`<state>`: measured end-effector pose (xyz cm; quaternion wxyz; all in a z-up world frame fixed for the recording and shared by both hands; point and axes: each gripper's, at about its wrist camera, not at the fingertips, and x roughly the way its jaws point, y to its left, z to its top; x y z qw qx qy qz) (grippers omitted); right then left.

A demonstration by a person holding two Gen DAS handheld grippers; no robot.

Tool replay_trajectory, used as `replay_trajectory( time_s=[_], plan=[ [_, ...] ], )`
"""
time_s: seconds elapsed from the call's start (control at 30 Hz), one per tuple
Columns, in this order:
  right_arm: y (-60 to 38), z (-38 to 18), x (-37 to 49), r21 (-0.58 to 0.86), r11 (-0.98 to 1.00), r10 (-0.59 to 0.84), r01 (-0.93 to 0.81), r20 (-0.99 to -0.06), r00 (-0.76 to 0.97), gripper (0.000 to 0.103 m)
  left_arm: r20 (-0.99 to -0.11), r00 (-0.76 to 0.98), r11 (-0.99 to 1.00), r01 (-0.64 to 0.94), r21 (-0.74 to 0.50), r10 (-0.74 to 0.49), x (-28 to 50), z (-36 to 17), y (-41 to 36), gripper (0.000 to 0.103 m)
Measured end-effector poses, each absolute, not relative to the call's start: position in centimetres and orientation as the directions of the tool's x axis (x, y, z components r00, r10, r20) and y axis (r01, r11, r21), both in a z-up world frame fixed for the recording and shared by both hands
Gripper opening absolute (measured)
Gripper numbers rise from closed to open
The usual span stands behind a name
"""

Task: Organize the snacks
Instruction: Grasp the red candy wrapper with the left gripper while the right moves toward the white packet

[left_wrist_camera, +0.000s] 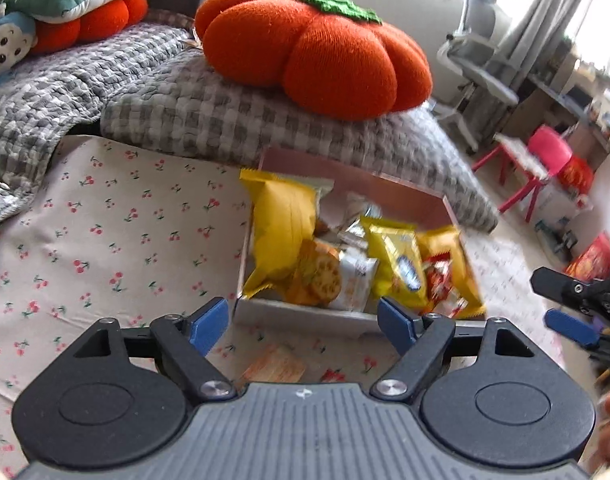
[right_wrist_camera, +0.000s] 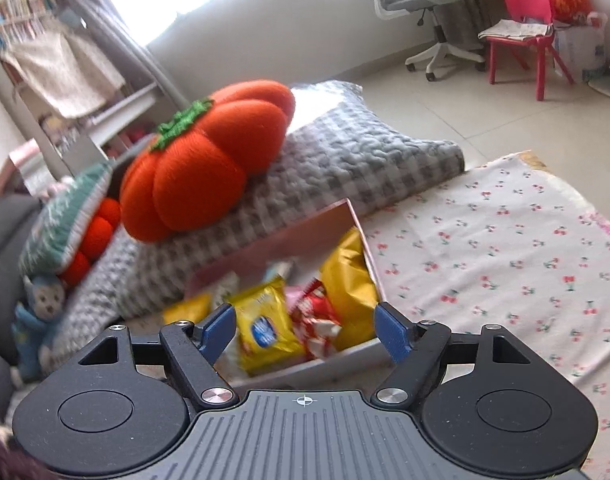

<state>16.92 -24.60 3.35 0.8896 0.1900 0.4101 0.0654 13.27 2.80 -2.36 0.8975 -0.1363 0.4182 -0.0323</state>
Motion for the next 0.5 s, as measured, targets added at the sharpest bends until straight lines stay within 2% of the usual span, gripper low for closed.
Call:
replay_trajectory(
  time_s=[0.1,0.27,0.5],
  plan=[
    [-24.6,2.8,16.3,0.350,0.936,0.258,0.026,-0.737,0.625,0.077,-0.782,0.607,0.971,-0.065,-0.230,-0.145,13.4,-3.0,2.6,0.080],
    [-24.8,1.5,15.6,0.258,0.965,0.191,0.043,-0.807,0.559,0.077,-0.808,0.570,0.969,-0.080,-0.232,-0.147,12.6,-3.8,2.9,0.079],
    [-27.8,1.8,12.8,0.210,0.971,0.110,0.112,-0.814,0.570,0.080,-0.803,0.568,0.973,-0.013,-0.229,-0.181,9.8,-3.3,1.5,0.080]
  ],
)
